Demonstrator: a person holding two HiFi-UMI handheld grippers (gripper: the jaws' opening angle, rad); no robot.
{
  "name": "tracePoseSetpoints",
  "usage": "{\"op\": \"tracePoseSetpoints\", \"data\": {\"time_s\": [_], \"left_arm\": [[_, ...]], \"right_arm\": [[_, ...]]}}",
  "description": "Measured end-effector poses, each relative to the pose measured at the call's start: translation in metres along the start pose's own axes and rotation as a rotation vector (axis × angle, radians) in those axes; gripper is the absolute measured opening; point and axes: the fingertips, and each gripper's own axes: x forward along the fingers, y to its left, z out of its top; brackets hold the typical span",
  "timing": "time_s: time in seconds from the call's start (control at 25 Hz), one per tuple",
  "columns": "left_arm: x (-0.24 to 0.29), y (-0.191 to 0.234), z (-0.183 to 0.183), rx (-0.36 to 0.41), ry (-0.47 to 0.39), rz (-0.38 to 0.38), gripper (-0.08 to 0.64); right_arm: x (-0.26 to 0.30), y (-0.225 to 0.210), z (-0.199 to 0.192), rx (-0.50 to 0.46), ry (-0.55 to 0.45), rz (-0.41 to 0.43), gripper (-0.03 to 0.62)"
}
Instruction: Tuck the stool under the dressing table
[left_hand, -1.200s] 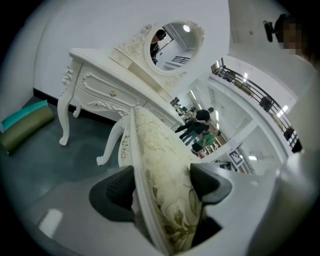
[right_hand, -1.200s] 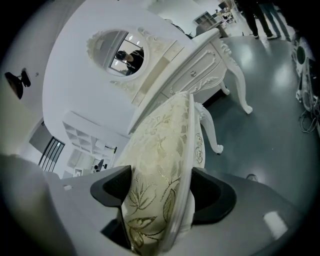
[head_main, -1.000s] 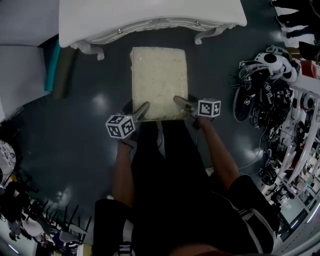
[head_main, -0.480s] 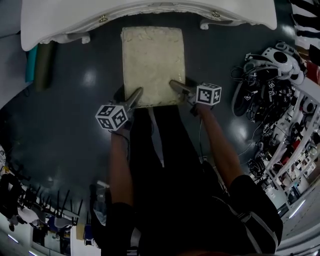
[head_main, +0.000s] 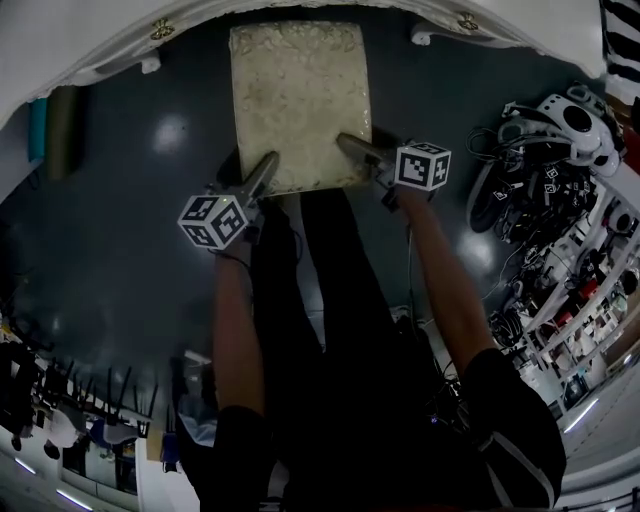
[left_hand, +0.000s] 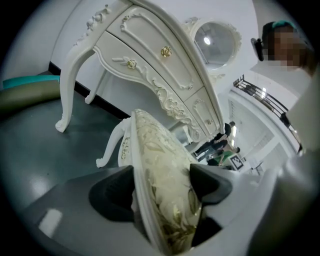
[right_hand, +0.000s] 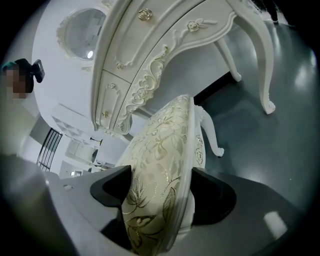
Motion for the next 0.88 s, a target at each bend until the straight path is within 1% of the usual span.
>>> {"op": "tracePoseSetpoints", "data": {"time_s": [0.24, 0.44, 0.72, 0.88], "left_arm": [[0.035, 0.023, 0.009, 0.005, 0.009, -0.015, 0.342], [0.055, 0.036, 0.012, 0.002, -0.002, -0.005, 0.342], [0.066, 0.051, 0.018, -0.042, -0.011, 0.002, 0.342], [0.076, 0.053, 0.021, -0.056, -0.016, -0.004, 0.342]], "right_arm": [[0.022, -0.026, 0.021, -0.018, -0.017, 0.000, 0.374], [0.036, -0.044, 0.031, -0.020, -0.024, 0.002, 0.376], [0.050, -0.048, 0.048, -0.061, -0.015, -0.006, 0.376], [0.051, -0.053, 0.059, -0.075, -0.036, -0.011, 0.376]]}}
